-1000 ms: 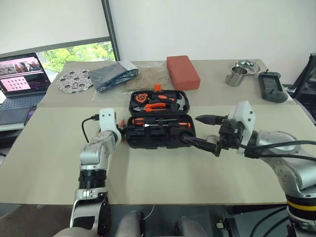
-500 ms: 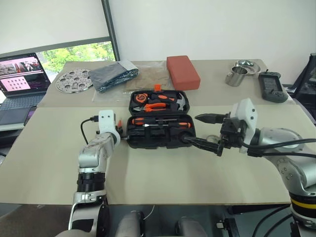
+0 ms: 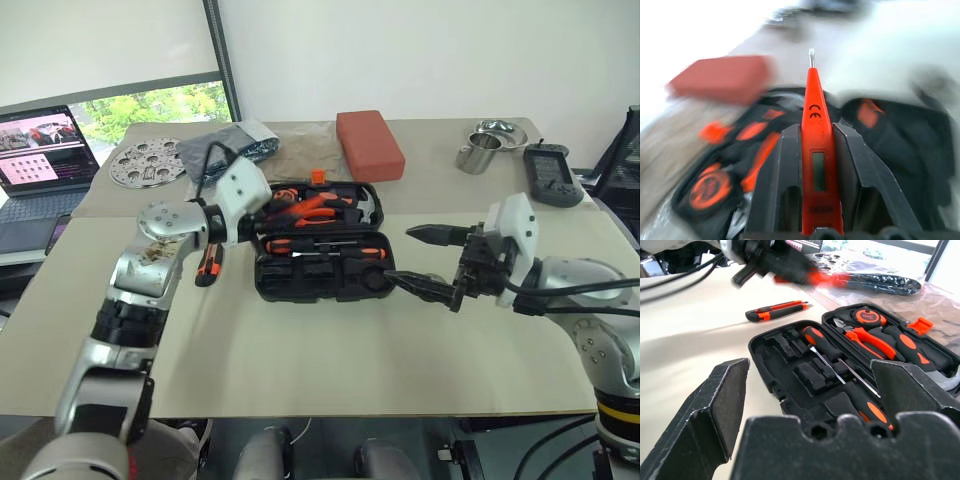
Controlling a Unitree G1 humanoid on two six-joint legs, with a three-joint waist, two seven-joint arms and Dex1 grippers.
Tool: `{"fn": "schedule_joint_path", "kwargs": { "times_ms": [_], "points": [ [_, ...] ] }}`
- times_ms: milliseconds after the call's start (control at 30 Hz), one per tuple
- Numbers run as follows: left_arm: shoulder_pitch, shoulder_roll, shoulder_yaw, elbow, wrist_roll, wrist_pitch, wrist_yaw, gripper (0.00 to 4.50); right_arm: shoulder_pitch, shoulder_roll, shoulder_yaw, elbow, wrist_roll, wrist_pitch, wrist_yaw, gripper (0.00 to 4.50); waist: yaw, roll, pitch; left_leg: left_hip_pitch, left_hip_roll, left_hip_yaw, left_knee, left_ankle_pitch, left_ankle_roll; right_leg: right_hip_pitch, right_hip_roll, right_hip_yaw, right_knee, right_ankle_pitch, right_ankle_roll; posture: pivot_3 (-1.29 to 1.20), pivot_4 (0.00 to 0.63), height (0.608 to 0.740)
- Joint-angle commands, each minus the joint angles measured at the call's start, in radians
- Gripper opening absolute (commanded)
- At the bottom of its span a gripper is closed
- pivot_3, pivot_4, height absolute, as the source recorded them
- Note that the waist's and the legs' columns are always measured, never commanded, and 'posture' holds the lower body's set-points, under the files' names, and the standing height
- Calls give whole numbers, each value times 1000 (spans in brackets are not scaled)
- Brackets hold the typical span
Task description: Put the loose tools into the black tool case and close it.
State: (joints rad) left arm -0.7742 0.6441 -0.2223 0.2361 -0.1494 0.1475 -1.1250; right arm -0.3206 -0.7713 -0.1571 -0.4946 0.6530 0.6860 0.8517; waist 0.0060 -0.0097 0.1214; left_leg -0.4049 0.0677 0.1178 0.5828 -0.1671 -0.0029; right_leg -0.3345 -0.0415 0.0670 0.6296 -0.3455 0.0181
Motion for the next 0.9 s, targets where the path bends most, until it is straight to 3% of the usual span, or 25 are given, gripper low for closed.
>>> {"fn": "schedule_joint_path", "kwargs": {
  "times_ms": [33, 333, 900],
  "points": [
    [-78, 9, -84, 207, 101, -165, -126, 449, -17, -7, -28, -19, 23, -8, -6, 4500, 0, 0, 0, -1, 0, 0, 1, 0, 1, 0, 0, 0, 0, 0, 0, 0, 150, 740],
    [-248, -135, -111, 546, 179, -236, -150, 449, 33, 1, -60, -78, 43, 1, -58, 4500, 6, 0, 0, -10, 0, -2, 8, -4, 7, -3, 0, -1, 0, 0, 0, 0, 150, 740],
    [-317, -210, -135, 713, 310, -230, -134, 449, 69, 0, -60, -95, 51, -22, -88, 4500, 0, 1, 0, -9, 1, -4, 9, -4, 6, -3, 2, -1, 3, 0, 0, 0, 150, 740]
  ]
}}
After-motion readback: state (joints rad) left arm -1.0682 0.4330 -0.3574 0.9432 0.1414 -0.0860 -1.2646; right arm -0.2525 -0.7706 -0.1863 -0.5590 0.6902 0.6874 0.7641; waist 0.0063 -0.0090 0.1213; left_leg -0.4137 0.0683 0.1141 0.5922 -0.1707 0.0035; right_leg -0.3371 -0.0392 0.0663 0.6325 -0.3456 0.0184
